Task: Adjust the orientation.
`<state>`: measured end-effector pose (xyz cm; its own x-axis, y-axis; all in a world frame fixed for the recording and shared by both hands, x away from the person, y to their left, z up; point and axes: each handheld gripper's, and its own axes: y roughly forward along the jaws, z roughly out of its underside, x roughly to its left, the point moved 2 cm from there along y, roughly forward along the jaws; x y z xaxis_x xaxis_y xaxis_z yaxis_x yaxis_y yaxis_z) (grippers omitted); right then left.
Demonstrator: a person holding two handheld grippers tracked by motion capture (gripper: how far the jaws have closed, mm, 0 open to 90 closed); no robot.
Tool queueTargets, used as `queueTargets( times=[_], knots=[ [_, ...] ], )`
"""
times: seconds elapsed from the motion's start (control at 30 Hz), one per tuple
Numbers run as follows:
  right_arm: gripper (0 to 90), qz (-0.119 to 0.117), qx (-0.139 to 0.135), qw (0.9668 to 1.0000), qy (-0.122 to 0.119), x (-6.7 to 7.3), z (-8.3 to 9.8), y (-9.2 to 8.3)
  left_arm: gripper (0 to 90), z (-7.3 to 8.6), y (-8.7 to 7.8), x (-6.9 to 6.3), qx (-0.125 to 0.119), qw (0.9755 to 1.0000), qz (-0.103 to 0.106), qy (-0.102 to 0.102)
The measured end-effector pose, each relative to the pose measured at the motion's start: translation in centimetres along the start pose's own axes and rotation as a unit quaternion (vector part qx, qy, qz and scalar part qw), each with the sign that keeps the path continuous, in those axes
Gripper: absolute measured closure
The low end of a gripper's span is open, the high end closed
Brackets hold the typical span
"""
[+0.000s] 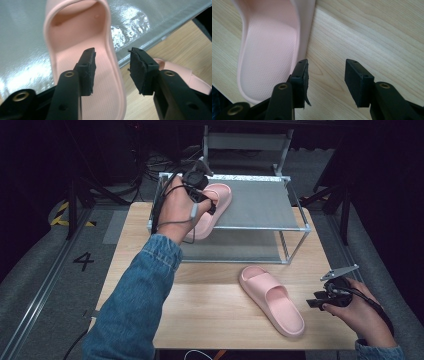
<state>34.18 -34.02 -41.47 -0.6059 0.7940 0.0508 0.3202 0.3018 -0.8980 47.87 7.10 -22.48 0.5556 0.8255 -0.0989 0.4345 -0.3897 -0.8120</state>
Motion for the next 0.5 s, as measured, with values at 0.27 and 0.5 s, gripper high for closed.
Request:
queueTargets(
  times=[0.27, 0.5],
  knots=[
    [54.6, 0.001, 0.004, 1.0, -0.004, 0.1, -0.2, 0.2, 63.1, 4.4, -1.9, 0.8, -0.027, 0.9995, 0.017, 0.001],
    [54.6, 0.001, 0.006, 1.0, -0.005, 0.3, -0.2, 0.3, 70.5, 7.4, -2.9, 0.6, -0.021, 0.999, 0.032, 0.025]
  ],
)
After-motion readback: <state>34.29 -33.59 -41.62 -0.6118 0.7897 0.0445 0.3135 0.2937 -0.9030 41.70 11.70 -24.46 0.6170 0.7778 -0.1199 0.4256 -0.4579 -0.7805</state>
